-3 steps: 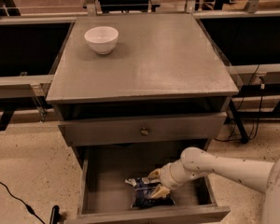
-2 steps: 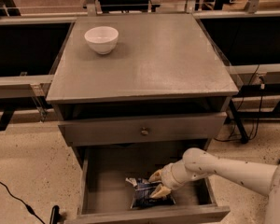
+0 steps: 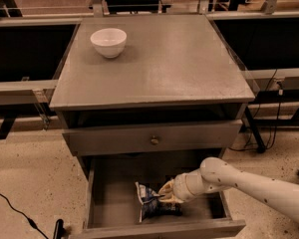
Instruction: Pick blue chip bag from middle drawer and place on counter
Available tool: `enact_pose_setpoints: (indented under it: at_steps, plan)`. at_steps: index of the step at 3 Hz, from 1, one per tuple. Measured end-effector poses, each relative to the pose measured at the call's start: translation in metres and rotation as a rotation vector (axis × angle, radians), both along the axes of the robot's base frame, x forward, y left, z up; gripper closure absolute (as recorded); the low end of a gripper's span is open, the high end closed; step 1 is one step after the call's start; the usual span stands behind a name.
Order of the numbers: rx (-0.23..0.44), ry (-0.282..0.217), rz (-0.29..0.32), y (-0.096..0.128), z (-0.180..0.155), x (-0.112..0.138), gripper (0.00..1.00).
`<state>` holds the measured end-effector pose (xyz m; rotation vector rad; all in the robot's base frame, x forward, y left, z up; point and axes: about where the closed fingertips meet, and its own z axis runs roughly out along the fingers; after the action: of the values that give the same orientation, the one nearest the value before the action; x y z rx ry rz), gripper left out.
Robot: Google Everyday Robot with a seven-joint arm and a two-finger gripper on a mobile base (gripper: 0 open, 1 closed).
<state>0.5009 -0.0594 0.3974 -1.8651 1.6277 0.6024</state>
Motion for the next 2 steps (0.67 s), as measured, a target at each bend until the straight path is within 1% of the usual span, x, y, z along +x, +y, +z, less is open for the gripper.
enact_pose_setpoints:
  at_steps: [1, 2]
  plan:
    - [0.062, -0.021, 0.034, 0.009, 0.014, -0.003, 1.0]
    - [0.069, -0.086, 0.063, 0.021, 0.045, -0.011, 1.0]
